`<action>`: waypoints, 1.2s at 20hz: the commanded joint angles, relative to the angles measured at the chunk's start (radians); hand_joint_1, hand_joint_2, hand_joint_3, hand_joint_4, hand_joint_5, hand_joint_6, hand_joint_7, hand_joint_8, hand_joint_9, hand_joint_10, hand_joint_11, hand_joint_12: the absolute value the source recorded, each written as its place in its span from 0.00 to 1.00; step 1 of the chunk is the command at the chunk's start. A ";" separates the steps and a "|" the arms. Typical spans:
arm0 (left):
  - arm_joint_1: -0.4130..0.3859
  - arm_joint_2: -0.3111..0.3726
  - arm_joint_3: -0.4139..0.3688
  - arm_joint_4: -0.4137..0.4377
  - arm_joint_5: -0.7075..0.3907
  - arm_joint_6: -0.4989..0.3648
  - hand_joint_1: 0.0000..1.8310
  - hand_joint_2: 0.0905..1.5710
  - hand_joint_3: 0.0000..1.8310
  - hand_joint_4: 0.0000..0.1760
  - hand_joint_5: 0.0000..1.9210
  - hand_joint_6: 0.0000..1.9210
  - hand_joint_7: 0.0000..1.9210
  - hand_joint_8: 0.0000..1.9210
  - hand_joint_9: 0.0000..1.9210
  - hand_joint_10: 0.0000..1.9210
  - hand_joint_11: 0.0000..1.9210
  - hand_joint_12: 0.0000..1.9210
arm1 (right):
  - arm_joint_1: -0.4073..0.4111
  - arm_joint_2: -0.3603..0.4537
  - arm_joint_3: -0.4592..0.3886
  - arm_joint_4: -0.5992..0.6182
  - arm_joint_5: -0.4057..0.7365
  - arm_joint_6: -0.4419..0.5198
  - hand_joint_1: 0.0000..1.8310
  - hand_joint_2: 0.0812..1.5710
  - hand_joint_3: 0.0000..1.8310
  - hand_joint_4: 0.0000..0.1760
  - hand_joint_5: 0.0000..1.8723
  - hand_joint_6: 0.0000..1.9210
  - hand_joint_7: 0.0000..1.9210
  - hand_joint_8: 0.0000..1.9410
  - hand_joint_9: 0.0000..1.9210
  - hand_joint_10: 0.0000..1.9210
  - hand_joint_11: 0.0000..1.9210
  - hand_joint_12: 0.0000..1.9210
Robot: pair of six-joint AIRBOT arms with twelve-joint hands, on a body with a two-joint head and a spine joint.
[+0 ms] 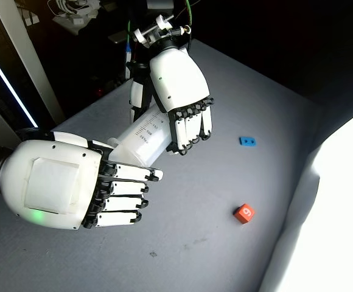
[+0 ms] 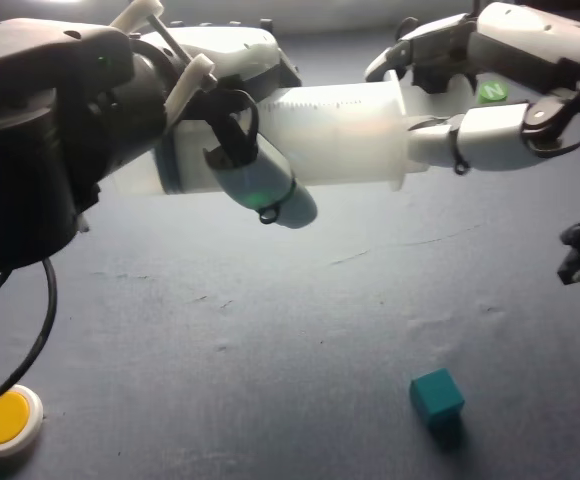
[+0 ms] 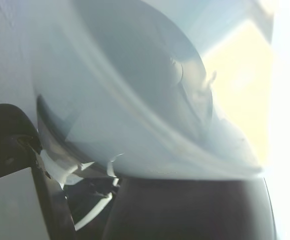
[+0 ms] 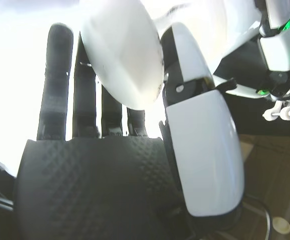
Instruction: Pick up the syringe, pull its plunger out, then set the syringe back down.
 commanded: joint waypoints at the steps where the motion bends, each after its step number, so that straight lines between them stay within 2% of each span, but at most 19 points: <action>1: -0.021 0.006 0.006 0.076 -0.021 -0.001 0.63 0.77 0.00 0.00 0.38 0.68 0.43 0.71 0.37 0.64 0.23 0.84 | 0.000 0.025 -0.004 -0.020 0.061 -0.010 0.62 0.81 0.00 0.00 0.37 0.68 0.34 0.85 0.27 0.68 0.19 0.83; 3: -0.021 0.006 0.006 0.076 -0.021 -0.001 0.63 0.77 0.00 0.00 0.38 0.67 0.43 0.70 0.37 0.64 0.23 0.85 | -0.010 0.056 -0.016 -0.020 0.058 -0.011 0.62 0.81 0.00 0.00 0.38 0.66 0.35 0.83 0.28 0.67 0.19 0.82; 5: -0.022 0.006 0.004 0.076 -0.022 -0.001 0.63 0.77 0.00 0.00 0.39 0.67 0.43 0.70 0.36 0.66 0.23 0.86 | -0.012 0.091 -0.020 -0.020 0.038 -0.011 0.61 0.83 0.00 0.00 0.35 0.71 0.33 0.86 0.26 0.68 0.17 0.83; 6: -0.022 0.007 0.004 0.076 -0.022 -0.001 0.63 0.77 0.00 0.02 0.39 0.68 0.43 0.69 0.36 0.65 0.24 0.85 | -0.012 0.100 -0.021 -0.020 0.034 -0.011 0.61 0.82 0.00 0.00 0.36 0.70 0.33 0.86 0.27 0.68 0.18 0.83; 9: -0.022 0.007 0.001 0.076 -0.023 0.000 0.63 0.77 0.00 0.00 0.39 0.66 0.42 0.73 0.35 0.67 0.23 0.87 | -0.016 0.147 -0.029 -0.020 0.022 -0.011 0.61 0.82 0.00 0.00 0.35 0.70 0.34 0.86 0.27 0.70 0.18 0.83; 11: -0.022 0.007 -0.001 0.076 -0.023 0.004 0.63 0.77 0.00 0.00 0.39 0.67 0.42 0.72 0.35 0.68 0.23 0.86 | -0.008 0.174 -0.030 -0.020 0.005 -0.011 0.61 0.83 0.00 0.00 0.34 0.71 0.33 0.87 0.26 0.69 0.17 0.83; 12: -0.022 0.007 -0.001 0.076 -0.023 0.004 0.63 0.77 0.00 0.05 0.39 0.67 0.42 0.71 0.35 0.67 0.23 0.86 | -0.002 0.191 -0.034 -0.020 -0.001 -0.011 0.61 0.83 0.00 0.00 0.34 0.72 0.33 0.86 0.26 0.69 0.17 0.84; 13: -0.022 0.007 -0.001 0.076 -0.023 0.004 0.63 0.76 0.00 0.08 0.39 0.68 0.43 0.69 0.35 0.66 0.23 0.85 | 0.002 0.203 -0.038 -0.020 -0.005 -0.011 0.62 0.81 0.00 0.00 0.37 0.68 0.34 0.85 0.27 0.68 0.18 0.83; 15: -0.022 0.007 -0.002 0.076 -0.023 0.004 0.63 0.76 0.00 0.10 0.40 0.68 0.43 0.69 0.35 0.65 0.22 0.84 | 0.011 0.234 -0.048 -0.020 -0.014 -0.010 0.62 0.82 0.00 0.00 0.35 0.70 0.35 0.84 0.28 0.67 0.19 0.82; 18: -0.024 0.007 -0.002 0.076 -0.023 0.004 0.63 0.77 0.00 0.00 0.38 0.68 0.42 0.71 0.35 0.67 0.23 0.85 | 0.025 0.278 -0.055 -0.020 -0.031 -0.008 0.62 0.82 0.00 0.00 0.36 0.68 0.34 0.86 0.27 0.68 0.18 0.83; 19: -0.025 0.007 -0.003 0.076 -0.024 0.004 0.63 0.77 0.00 0.03 0.39 0.67 0.43 0.70 0.35 0.66 0.24 0.84 | 0.030 0.295 -0.055 -0.020 -0.041 -0.006 0.62 0.82 0.00 0.00 0.36 0.69 0.34 0.86 0.26 0.68 0.18 0.83; 20: -0.026 0.007 -0.003 0.076 -0.026 0.004 0.64 0.76 0.00 0.00 0.40 0.66 0.43 0.70 0.36 0.66 0.24 0.84 | 0.033 0.306 -0.056 -0.020 -0.046 -0.004 0.61 0.82 0.00 0.00 0.35 0.72 0.34 0.84 0.26 0.68 0.18 0.83; 24: -0.027 0.007 -0.006 0.076 -0.032 0.004 0.63 0.76 0.00 0.00 0.38 0.68 0.43 0.69 0.35 0.66 0.23 0.85 | 0.049 0.359 -0.069 -0.020 -0.074 0.003 0.61 0.82 0.00 0.00 0.35 0.71 0.35 0.83 0.28 0.66 0.18 0.82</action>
